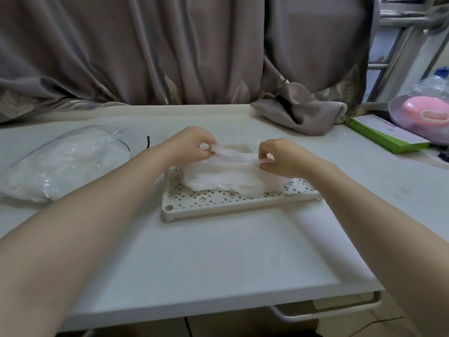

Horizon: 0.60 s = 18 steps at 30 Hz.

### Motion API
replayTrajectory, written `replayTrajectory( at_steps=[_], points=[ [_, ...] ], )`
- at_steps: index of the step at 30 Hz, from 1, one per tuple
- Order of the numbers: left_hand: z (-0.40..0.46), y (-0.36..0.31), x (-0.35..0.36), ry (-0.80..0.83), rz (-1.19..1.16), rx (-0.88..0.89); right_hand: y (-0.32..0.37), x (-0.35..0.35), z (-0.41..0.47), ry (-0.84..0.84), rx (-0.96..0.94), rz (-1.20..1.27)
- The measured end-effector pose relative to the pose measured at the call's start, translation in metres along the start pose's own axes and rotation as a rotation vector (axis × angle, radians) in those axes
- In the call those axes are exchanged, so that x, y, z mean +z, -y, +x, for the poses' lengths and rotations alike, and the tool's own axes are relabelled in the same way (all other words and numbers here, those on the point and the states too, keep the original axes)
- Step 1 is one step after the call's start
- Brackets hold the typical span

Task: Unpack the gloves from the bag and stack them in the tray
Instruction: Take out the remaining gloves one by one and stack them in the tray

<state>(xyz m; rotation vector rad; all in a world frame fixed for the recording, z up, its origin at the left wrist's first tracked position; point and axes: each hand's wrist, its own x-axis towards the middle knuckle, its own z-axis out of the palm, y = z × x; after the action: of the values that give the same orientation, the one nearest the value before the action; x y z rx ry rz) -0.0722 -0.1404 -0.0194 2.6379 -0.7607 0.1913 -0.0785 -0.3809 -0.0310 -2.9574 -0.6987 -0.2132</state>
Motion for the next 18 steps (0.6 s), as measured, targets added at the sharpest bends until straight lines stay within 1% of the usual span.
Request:
replayTrajectory(
  at_steps=[2, 4, 6, 7, 8, 9, 11, 12, 13, 15, 17, 18],
  points=[
    [-0.007, 0.006, 0.007, 0.042, 0.132, 0.046, 0.006, 0.003, -0.006, 0.041, 0.006, 0.010],
    [-0.013, 0.008, 0.009, -0.028, 0.178, 0.105, 0.011, 0.000, -0.011, 0.022, -0.036, 0.001],
    [-0.018, 0.010, 0.008, -0.138, 0.240, 0.216, 0.017, -0.002, -0.016, 0.014, -0.073, -0.005],
    [-0.019, 0.012, 0.007, -0.179, 0.286, 0.262, 0.018, -0.001, -0.016, 0.028, -0.077, -0.007],
    [-0.022, 0.012, 0.006, -0.180, 0.323, 0.273, 0.020, 0.000, -0.017, 0.058, -0.061, 0.002],
    [-0.026, 0.010, 0.005, -0.111, 0.349, 0.230, 0.022, 0.000, -0.018, 0.103, -0.019, 0.036],
    [-0.033, 0.009, 0.007, 0.122, 0.412, 0.100, 0.027, 0.002, -0.020, 0.177, 0.092, 0.165],
    [-0.035, 0.009, 0.007, 0.210, 0.417, 0.040, 0.028, 0.004, -0.020, 0.172, 0.135, 0.195],
    [-0.035, 0.009, 0.009, 0.239, 0.393, 0.001, 0.028, 0.006, -0.019, 0.130, 0.149, 0.170],
    [-0.032, 0.008, 0.013, 0.191, 0.340, -0.060, 0.029, 0.010, -0.018, 0.018, 0.165, 0.102],
    [-0.025, 0.003, 0.015, 0.117, 0.327, -0.125, 0.028, 0.012, -0.017, 0.009, 0.212, 0.056],
    [-0.022, -0.002, 0.016, 0.094, 0.372, -0.138, 0.027, 0.013, -0.017, 0.023, 0.211, -0.002]
  ],
)
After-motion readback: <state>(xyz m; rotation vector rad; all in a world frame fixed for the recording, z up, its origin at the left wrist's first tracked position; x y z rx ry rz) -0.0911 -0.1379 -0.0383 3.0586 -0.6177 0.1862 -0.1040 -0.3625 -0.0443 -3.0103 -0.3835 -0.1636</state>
